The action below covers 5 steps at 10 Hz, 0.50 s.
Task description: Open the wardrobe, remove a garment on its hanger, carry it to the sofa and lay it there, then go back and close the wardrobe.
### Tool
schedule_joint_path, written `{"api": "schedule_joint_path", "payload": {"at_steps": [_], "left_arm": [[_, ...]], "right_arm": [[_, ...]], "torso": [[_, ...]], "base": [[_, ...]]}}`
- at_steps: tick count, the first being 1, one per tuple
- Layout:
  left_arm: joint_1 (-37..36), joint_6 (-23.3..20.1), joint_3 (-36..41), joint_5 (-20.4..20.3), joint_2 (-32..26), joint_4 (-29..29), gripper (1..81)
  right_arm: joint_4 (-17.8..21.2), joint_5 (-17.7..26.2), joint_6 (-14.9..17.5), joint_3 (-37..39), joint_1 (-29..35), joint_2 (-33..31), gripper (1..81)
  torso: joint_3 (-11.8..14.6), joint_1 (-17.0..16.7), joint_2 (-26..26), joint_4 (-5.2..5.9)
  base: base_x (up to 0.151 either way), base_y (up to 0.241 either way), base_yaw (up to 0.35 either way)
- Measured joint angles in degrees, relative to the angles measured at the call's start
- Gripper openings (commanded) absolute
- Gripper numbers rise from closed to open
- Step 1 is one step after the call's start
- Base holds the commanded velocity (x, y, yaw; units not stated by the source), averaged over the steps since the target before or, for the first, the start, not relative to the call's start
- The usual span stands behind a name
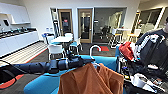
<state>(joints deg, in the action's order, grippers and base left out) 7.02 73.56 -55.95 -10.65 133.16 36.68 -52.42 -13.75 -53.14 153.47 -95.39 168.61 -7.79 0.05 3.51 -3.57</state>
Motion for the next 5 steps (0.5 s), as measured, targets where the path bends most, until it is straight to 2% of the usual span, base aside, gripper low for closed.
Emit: {"api": "schedule_joint_path", "payload": {"at_steps": [2, 5], "left_arm": [[0.0, 0.0, 0.0, 0.1, 0.0, 0.0, 1.0], [0.0, 0.0, 0.0, 0.1, 0.2, 0.0, 1.0]], "right_arm": [[0.0, 0.0, 0.0, 0.0, 0.0, 0.0, 81.1], [0.0, 0.0, 0.0, 0.0, 0.0, 0.0, 81.1]], "torso": [[0.0, 0.0, 0.0, 0.00], [0.0, 0.0, 0.0, 0.00]], "base": [[0.000, 0.000, -0.214], [0.000, -0.021, 0.000]]}}
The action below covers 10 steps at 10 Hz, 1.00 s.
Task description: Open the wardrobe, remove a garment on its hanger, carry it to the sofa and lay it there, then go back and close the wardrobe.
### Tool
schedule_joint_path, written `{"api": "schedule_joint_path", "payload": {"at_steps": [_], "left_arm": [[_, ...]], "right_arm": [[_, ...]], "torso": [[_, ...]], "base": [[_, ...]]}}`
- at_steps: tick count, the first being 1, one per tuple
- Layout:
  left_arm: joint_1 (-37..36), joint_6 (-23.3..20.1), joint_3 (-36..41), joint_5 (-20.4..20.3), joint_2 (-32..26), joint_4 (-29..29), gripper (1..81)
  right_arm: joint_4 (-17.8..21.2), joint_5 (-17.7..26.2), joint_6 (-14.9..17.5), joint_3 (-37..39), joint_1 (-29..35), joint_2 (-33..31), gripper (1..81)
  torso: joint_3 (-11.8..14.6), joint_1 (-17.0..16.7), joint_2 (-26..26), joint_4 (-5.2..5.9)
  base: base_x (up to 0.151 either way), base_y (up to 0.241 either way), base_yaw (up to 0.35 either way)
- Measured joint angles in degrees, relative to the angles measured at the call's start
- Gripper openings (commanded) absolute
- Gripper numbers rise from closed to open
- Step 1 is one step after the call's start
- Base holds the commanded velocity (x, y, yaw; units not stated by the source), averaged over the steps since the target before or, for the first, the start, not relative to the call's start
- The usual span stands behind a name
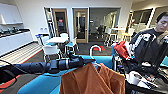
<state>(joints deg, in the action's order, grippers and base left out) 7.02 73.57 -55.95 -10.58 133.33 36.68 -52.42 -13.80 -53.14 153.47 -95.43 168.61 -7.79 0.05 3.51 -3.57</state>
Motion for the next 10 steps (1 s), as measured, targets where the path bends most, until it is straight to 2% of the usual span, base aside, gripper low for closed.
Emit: {"api": "schedule_joint_path", "payload": {"at_steps": [7, 10], "left_arm": [[0.5, 0.0, 0.0, -0.1, -0.2, 0.7, 1.0], [0.8, 0.0, 0.2, -0.2, -0.2, 0.9, 1.0]], "right_arm": [[0.0, 0.0, 0.1, 0.1, 0.2, 0.0, 81.1], [0.0, 0.1, 0.1, 0.1, -0.4, 0.0, 81.1]], "torso": [[0.0, 0.0, 0.0, 0.00], [0.0, -0.1, 0.1, 0.00]], "base": [[0.000, 0.000, 0.000], [0.085, 0.000, 0.000]]}}
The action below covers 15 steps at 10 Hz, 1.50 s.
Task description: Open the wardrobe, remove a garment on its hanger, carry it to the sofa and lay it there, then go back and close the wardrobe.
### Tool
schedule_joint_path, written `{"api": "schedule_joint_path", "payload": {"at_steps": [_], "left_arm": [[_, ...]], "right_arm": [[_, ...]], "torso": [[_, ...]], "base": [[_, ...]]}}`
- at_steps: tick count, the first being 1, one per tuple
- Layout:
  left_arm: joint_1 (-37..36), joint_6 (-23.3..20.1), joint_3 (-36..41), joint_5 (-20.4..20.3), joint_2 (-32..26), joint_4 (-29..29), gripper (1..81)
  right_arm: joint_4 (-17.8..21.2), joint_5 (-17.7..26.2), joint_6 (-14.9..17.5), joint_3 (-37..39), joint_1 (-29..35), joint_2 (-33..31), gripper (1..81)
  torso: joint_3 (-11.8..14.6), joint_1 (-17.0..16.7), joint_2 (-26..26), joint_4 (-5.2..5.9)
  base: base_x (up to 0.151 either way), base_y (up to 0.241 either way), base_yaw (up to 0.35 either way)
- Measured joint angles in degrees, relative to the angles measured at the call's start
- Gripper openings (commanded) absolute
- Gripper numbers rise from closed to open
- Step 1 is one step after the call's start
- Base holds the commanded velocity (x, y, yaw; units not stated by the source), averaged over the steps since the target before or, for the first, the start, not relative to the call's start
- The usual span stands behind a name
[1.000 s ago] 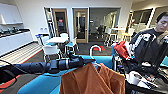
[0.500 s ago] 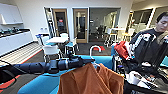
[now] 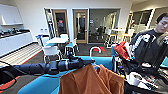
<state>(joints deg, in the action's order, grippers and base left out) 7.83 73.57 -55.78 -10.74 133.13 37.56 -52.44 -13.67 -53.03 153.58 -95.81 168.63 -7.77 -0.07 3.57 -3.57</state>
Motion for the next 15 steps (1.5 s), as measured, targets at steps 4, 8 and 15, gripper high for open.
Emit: {"api": "schedule_joint_path", "payload": {"at_steps": [4, 8, 15], "left_arm": [[-0.1, 0.0, 0.1, -0.7, 0.0, 0.0, 1.0], [-0.1, 0.0, 0.1, -0.7, 0.0, 0.1, 1.0], [0.0, 0.0, 0.1, -0.7, 0.0, 0.2, 1.0]], "right_arm": [[0.0, -0.1, 0.0, 0.0, 1.0, 0.0, 81.1], [0.0, -0.1, 0.0, 0.0, 0.8, 0.0, 81.1], [-0.1, -0.2, 0.0, 0.0, 0.4, 0.0, 81.1]], "torso": [[0.0, 0.1, -0.1, 0.00], [0.0, 0.2, -0.1, 0.00], [0.0, 0.2, -0.1, 0.00]], "base": [[0.111, 0.000, 0.000], [0.100, 0.000, 0.000], [0.010, 0.000, 0.000]]}}
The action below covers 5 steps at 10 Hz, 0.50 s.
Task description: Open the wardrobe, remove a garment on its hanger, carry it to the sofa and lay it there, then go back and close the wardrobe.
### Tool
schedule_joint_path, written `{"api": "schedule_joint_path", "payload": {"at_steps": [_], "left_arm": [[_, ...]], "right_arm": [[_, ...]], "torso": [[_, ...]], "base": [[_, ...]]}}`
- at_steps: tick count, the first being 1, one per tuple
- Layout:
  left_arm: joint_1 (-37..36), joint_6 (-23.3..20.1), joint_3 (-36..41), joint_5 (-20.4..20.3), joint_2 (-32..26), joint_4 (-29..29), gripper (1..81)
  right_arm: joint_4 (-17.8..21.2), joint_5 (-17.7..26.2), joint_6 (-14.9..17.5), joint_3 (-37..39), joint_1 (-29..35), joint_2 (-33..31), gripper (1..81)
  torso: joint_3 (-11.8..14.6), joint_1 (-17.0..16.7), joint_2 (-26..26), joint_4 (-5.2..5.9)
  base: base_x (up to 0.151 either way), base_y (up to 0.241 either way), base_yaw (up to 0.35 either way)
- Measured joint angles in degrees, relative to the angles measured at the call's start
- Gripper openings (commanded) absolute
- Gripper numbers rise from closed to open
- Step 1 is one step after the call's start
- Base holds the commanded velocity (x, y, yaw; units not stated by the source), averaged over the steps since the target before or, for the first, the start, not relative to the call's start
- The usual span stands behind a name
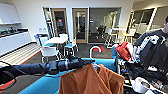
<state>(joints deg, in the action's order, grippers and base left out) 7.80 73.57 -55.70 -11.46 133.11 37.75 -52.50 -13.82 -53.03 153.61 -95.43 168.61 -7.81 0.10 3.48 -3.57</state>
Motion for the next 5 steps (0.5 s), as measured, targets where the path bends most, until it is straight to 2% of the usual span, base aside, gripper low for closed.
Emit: {"api": "schedule_joint_path", "payload": {"at_steps": [3, 5], "left_arm": [[-0.1, 0.0, 0.0, -0.1, 0.0, 0.0, 1.0], [-0.1, 0.0, -0.3, -0.1, 0.4, 0.0, 1.0]], "right_arm": [[0.0, -0.1, 0.0, 0.0, 0.1, 0.0, 81.1], [0.0, -0.7, 0.0, 0.0, 0.4, -0.1, 81.1]], "torso": [[-0.8, 0.0, 0.0, 0.00], [-3.9, -0.1, 0.0, 0.00]], "base": [[0.000, 0.000, 0.000], [0.000, 0.000, 0.000]]}}
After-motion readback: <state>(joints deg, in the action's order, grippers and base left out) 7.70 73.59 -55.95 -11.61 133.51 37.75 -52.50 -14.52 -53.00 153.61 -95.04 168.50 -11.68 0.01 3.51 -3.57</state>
